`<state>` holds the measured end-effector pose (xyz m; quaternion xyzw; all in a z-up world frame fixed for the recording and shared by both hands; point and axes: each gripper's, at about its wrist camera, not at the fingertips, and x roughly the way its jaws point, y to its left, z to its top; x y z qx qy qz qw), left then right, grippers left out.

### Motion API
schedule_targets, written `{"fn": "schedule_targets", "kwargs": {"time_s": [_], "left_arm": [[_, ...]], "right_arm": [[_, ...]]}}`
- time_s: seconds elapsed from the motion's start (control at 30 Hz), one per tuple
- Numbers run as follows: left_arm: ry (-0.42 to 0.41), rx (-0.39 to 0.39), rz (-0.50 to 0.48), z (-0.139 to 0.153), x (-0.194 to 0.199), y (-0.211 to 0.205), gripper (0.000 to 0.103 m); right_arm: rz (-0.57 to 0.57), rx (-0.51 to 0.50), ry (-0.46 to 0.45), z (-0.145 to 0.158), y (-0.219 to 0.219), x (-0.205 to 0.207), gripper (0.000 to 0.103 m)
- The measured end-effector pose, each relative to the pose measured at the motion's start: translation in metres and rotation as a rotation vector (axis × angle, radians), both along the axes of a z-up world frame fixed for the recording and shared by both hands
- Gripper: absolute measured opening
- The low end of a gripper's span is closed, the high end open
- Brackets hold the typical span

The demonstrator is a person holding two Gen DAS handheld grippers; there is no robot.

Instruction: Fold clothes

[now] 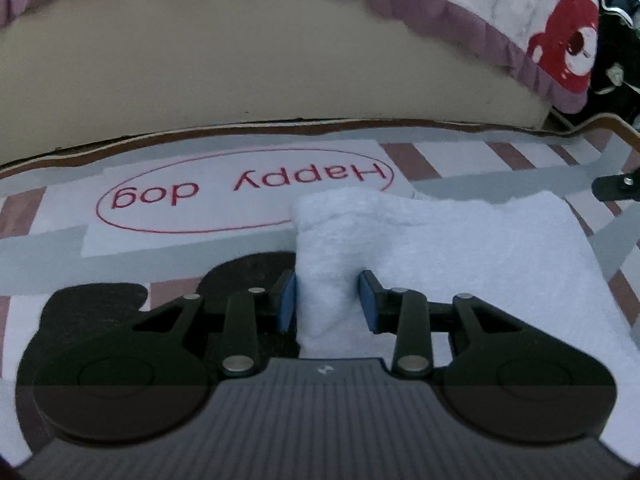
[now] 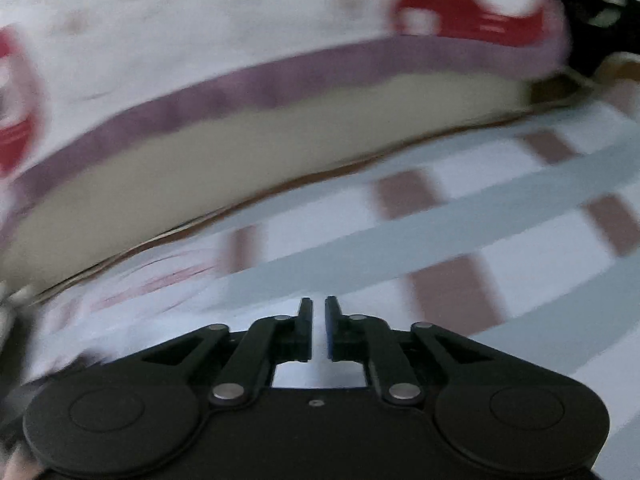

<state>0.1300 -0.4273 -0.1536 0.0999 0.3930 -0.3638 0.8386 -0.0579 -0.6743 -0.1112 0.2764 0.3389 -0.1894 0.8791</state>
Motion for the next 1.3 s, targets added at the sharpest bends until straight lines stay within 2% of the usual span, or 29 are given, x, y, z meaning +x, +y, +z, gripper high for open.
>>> {"fn": "schedule_targets", "kwargs": {"time_s": [0.07, 0.17, 0.23, 0.3, 0.37, 0.47, 0.5, 0.57, 0.6, 0.63, 0.67, 0.7, 0.73, 0.83, 0.93, 1.0, 1.1, 1.17, 1.23, 1.3], "left_arm": [[0.037, 0.024, -0.003, -0.002, 0.007, -0.005, 0.035], [0.086, 0.006, 0.002, -0.001, 0.018, -0.007, 0.035], [0.113, -0.014, 0.007, -0.002, 0.022, -0.004, 0.035], [0.114, -0.016, -0.002, -0.002, 0.021, -0.004, 0.036], [0.095, -0.005, -0.008, -0.001, 0.018, -0.003, 0.036], [0.055, 0.01, 0.001, 0.003, 0.014, -0.007, 0.037], [0.04, 0.014, 0.009, 0.004, 0.012, -0.008, 0.037], [0.003, 0.003, 0.03, 0.011, 0.005, -0.007, 0.035], [-0.017, -0.02, 0.033, 0.016, 0.0, -0.006, 0.036], [-0.028, -0.05, 0.023, 0.022, -0.006, -0.005, 0.037], [-0.027, -0.078, 0.006, 0.026, -0.011, -0.003, 0.038], [-0.023, -0.104, -0.012, 0.031, -0.017, -0.001, 0.038], [-0.014, -0.121, -0.034, 0.035, -0.024, 0.0, 0.038], [0.018, -0.166, -0.135, 0.044, -0.056, 0.008, 0.039], [0.056, -0.148, -0.258, 0.041, -0.094, 0.018, 0.042], [0.069, -0.097, -0.326, 0.033, -0.121, 0.024, 0.042], [0.065, 0.021, -0.348, 0.015, -0.15, 0.036, 0.042], [0.046, 0.016, -0.337, 0.014, -0.166, 0.048, 0.043], [0.071, -0.001, -0.324, 0.015, -0.173, 0.058, 0.043], [0.107, -0.033, -0.309, 0.016, -0.174, 0.064, 0.046]], "right_arm": [[0.13, -0.058, 0.009, -0.002, 0.034, 0.005, 0.019], [0.36, -0.198, 0.102, -0.016, 0.09, 0.026, 0.022], [0.513, -0.299, 0.158, -0.027, 0.125, 0.038, 0.037], [0.574, -0.422, 0.214, -0.04, 0.142, 0.043, 0.036], [0.508, -0.5, 0.259, -0.051, 0.129, 0.042, 0.036], [0.301, -0.538, 0.338, -0.056, 0.088, 0.03, 0.034], [0.234, -0.555, 0.377, -0.057, 0.074, 0.026, 0.032], [0.152, -0.572, 0.424, -0.053, 0.061, 0.015, 0.021], [0.121, -0.578, 0.441, -0.05, 0.057, 0.01, 0.021], [0.11, -0.557, 0.416, -0.044, 0.057, 0.004, 0.021], [0.123, -0.505, 0.349, -0.036, 0.063, -0.002, 0.025], [0.14, -0.452, 0.293, -0.03, 0.071, -0.005, 0.037], [0.159, -0.403, 0.253, -0.027, 0.08, -0.006, 0.044], [0.223, -0.282, 0.188, -0.027, 0.11, -0.013, 0.044], [0.31, -0.327, 0.231, -0.037, 0.136, -0.018, 0.046], [0.35, -0.373, 0.269, -0.045, 0.148, -0.022, 0.047], [0.24, -0.345, 0.286, -0.052, 0.121, -0.037, 0.056], [0.159, -0.341, 0.317, -0.048, 0.11, -0.04, 0.052], [0.11, -0.365, 0.337, -0.043, 0.106, -0.04, 0.037], [0.121, -0.396, 0.282, -0.032, 0.113, -0.037, 0.037]]}}
